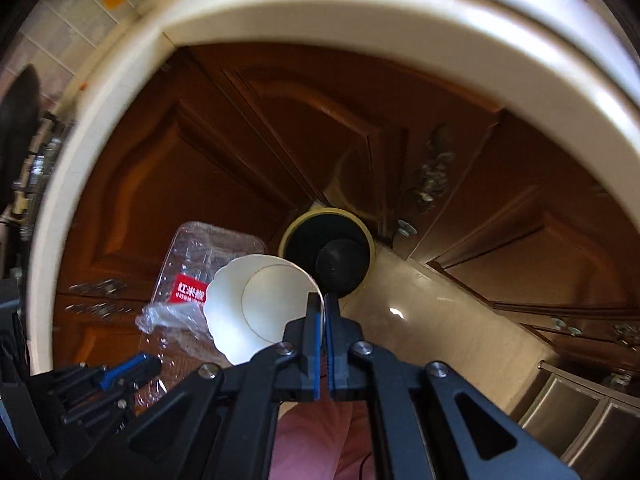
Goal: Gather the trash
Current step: 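Carry the plastic tray and paper cup down over the floor trash bin, then open both tools to drop the tray and cup into the bin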
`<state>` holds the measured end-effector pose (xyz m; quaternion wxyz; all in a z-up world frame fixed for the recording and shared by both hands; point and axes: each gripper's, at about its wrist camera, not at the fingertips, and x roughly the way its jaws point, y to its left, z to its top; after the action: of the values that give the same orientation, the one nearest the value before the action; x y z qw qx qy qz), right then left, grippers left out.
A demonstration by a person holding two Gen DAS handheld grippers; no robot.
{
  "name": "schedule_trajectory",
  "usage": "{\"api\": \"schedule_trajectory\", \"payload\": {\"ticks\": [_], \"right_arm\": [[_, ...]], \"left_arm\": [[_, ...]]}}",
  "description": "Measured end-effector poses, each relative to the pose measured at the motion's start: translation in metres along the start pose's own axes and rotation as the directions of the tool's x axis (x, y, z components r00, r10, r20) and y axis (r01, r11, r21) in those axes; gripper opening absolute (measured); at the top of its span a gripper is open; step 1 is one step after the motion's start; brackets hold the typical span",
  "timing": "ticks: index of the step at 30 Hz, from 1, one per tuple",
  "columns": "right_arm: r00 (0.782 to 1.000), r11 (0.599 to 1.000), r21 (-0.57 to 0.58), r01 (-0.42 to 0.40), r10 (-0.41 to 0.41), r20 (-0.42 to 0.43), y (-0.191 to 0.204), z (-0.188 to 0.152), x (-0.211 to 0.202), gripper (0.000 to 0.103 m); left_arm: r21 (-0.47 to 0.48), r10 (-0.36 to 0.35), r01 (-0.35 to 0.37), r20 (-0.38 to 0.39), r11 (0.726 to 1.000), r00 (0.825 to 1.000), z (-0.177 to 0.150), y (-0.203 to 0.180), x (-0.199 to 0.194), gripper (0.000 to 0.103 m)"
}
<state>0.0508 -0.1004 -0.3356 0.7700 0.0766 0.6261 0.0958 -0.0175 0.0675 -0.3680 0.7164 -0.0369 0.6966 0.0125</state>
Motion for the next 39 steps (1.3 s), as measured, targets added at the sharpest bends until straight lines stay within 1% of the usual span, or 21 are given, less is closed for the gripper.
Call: {"api": "schedule_trajectory", "payload": {"ticks": [6, 9, 13, 16, 21, 24, 27, 28, 30, 32, 34, 36, 38, 39], "right_arm": [[0.999, 0.999, 0.031, 0.022, -0.021, -0.044, -0.011, 0.008, 0.092, 0.002], [0.998, 0.999, 0.024, 0.033, -0.031, -0.046, -0.016, 0.012, 0.131, 0.002], [0.998, 0.999, -0.006, 0.051, -0.051, -0.029, -0.022, 0.017, 0.183, 0.002], [0.998, 0.998, -0.018, 0.057, -0.057, -0.023, -0.029, 0.022, 0.218, 0.002], [0.996, 0.996, -0.032, 0.079, -0.08, -0.026, -0.042, 0.027, 0.279, 0.002], [0.995, 0.994, -0.054, 0.091, -0.093, -0.04, -0.046, 0.028, 0.317, 0.002], [0.991, 0.989, -0.087, 0.118, -0.123, -0.044, -0.042, 0.028, 0.348, 0.003], [0.991, 0.987, -0.098, 0.127, -0.131, -0.041, -0.041, 0.027, 0.354, 0.003], [0.988, 0.981, -0.13, 0.141, -0.147, -0.037, -0.037, 0.027, 0.369, 0.003], [0.984, 0.972, -0.164, 0.167, -0.174, -0.033, -0.032, 0.026, 0.381, 0.004], [0.984, 0.969, -0.181, 0.166, -0.175, -0.034, -0.029, 0.025, 0.387, 0.008], [0.985, 0.97, -0.183, 0.163, -0.17, -0.025, -0.029, 0.025, 0.39, 0.013], [0.986, 0.971, -0.173, 0.162, -0.167, -0.014, -0.024, 0.027, 0.4, 0.029], [0.987, 0.974, -0.167, 0.155, -0.159, -0.012, -0.025, 0.027, 0.398, 0.033]], "left_arm": [[0.005, -0.024, 0.024, -0.087, 1.0, 0.996, 0.031, 0.01, 0.093, 0.003], [0.012, -0.014, 0.016, -0.122, 1.0, 0.992, 0.046, 0.014, 0.137, 0.003], [0.034, 0.014, -0.009, -0.138, 0.999, 0.99, 0.064, 0.015, 0.192, 0.004], [0.049, 0.021, -0.015, -0.136, 0.999, 0.99, 0.073, 0.017, 0.228, 0.004], [0.101, 0.073, -0.057, -0.168, 0.993, 0.983, 0.089, 0.013, 0.296, 0.004], [0.133, 0.094, -0.072, -0.171, 0.988, 0.981, 0.097, 0.008, 0.327, 0.004], [0.166, 0.109, -0.078, -0.187, 0.983, 0.976, 0.101, 0.005, 0.348, 0.004], [0.178, 0.117, -0.083, -0.19, 0.981, 0.975, 0.104, 0.006, 0.356, 0.008], [0.192, 0.123, -0.085, -0.196, 0.978, 0.973, 0.105, 0.007, 0.367, 0.018], [0.201, 0.132, -0.094, -0.182, 0.975, 0.974, 0.107, 0.007, 0.375, 0.043], [0.207, 0.133, -0.099, -0.156, 0.973, 0.979, 0.11, 0.007, 0.37, 0.056], [0.213, 0.134, -0.105, -0.127, 0.971, 0.983, 0.108, 0.01, 0.368, 0.057], [0.205, 0.128, -0.103, -0.113, 0.973, 0.985, 0.108, 0.014, 0.363, 0.061], [0.198, 0.123, -0.101, -0.105, 0.975, 0.987, 0.108, 0.015, 0.359, 0.061]]}}
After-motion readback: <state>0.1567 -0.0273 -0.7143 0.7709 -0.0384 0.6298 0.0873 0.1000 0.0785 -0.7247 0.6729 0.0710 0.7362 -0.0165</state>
